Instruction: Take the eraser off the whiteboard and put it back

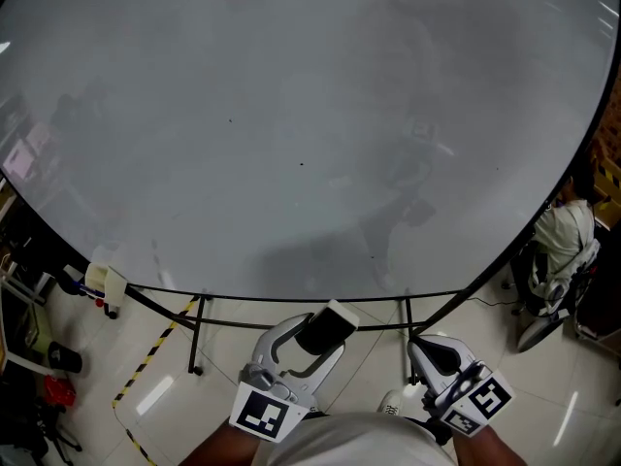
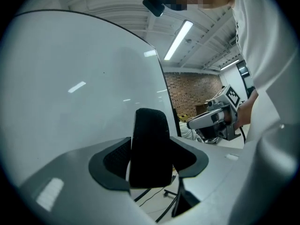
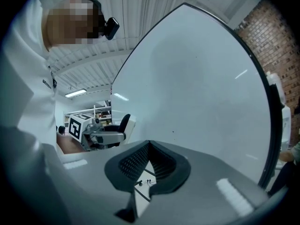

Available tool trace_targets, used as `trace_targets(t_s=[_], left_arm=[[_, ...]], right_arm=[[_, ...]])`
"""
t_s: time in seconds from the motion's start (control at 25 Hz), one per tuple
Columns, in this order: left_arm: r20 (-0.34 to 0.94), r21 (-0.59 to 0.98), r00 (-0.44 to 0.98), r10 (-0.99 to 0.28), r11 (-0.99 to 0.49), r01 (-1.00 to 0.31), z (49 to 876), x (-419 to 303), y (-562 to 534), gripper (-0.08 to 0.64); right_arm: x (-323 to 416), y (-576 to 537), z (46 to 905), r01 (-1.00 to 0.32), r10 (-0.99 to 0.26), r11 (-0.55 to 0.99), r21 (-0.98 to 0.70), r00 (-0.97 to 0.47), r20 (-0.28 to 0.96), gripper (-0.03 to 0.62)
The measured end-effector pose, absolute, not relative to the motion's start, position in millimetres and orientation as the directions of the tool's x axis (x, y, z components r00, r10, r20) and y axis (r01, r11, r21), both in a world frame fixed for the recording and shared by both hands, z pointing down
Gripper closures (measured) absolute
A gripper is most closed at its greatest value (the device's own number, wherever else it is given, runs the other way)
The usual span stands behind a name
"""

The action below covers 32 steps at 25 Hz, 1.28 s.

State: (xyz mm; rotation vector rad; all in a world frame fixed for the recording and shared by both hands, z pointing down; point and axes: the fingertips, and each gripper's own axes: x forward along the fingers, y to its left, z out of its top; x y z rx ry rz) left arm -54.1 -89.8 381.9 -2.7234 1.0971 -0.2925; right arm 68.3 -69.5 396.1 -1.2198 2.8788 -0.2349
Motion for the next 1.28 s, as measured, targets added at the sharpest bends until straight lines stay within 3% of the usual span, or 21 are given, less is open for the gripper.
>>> trace_targets(t_s=[0.48, 1.28], left_arm=[[0.148, -0.47, 0.547, -0.824, -0.545, -0.694, 380, -44, -118, 0.29], [0.078, -0.618, 0.526, -0.847, -0.455, -0.641, 341, -10, -157, 0.29]], right_arm=[[73, -68, 401, -0.72, -0.719, 0.68, -0.14, -0.692, 0.061, 0.591], [85, -74, 403, -0.738, -0.74, 0.658, -0.149, -0.671, 0.056, 0.591]])
